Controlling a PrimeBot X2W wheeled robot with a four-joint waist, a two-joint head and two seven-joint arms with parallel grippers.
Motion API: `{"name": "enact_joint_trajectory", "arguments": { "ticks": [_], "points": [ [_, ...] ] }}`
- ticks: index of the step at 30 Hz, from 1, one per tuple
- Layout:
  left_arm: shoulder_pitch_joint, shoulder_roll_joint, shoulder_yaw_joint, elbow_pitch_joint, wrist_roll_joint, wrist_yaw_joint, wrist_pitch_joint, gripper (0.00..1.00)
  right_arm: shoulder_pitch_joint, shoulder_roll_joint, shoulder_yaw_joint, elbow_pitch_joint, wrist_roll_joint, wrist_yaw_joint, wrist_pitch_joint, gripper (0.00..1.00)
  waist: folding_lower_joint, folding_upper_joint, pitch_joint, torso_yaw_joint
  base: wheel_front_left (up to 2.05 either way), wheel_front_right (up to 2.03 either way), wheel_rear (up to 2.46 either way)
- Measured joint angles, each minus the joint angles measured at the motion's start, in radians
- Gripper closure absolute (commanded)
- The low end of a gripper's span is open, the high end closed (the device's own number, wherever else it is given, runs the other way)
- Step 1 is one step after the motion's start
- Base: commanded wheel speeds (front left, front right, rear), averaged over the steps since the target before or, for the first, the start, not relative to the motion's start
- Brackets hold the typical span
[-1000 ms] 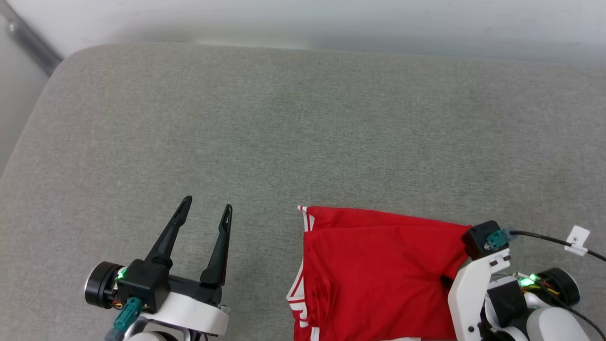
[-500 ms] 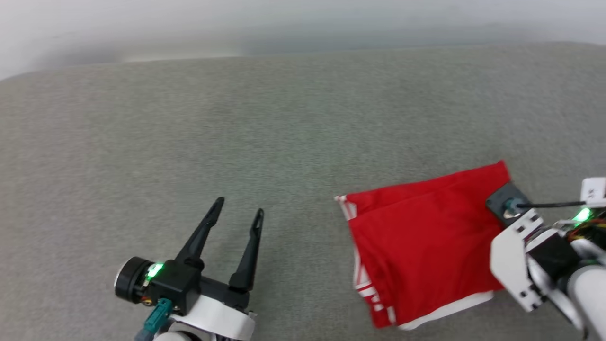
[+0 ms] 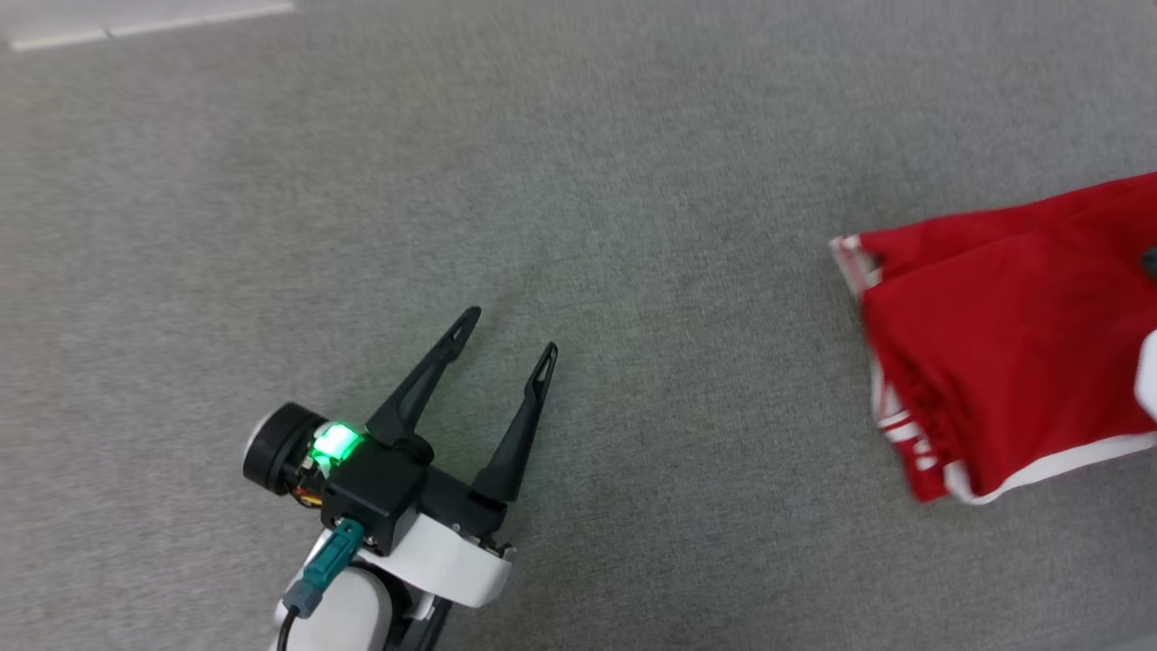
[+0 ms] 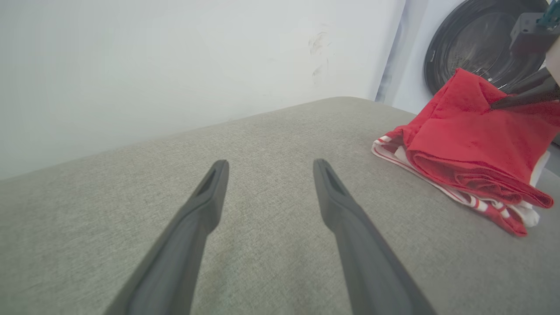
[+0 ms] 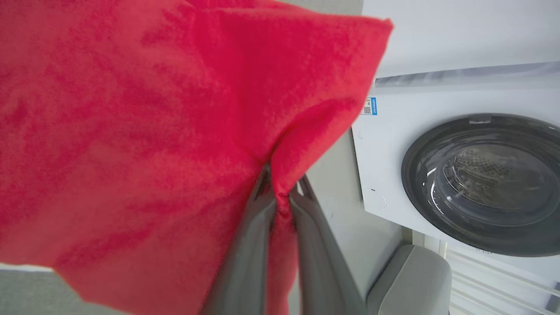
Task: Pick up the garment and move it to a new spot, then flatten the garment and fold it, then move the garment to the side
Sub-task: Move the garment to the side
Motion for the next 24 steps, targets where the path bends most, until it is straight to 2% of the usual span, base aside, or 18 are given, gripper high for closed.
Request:
{"name": "enact_joint_trajectory", "arguments": {
  "ticks": [7,9,18,24],
  "points": [
    [-0.058,0.038,-0.017,-0.028,0.006,0.000,0.000,0.00,-0.017,-0.040,-0.129,0.166,-0.038,0.000,-0.111,1.00,0.0000,0.0000,0.110,-0.033,0.00,0.00,0.00],
    [-0.078,0.056,-0.024,-0.039,0.006,0.000,0.000,0.00,-0.044,-0.043,-0.193,0.253,-0.065,0.000,-0.185,1.00,0.0000,0.0000,0.160,-0.039,0.00,0.00,0.00],
    [-0.111,0.075,-0.034,-0.043,0.006,0.000,0.000,0.00,-0.109,-0.031,-0.293,0.433,-0.137,0.000,-0.330,1.00,0.0000,0.0000,0.223,-0.026,0.00,0.00,0.00],
    [-0.114,0.079,-0.040,-0.045,0.006,-0.002,-0.001,0.00,-0.138,0.007,-0.346,0.497,-0.183,0.000,-0.365,1.00,0.0000,0.0000,0.235,-0.017,0.00,0.00,0.00]
  ]
}}
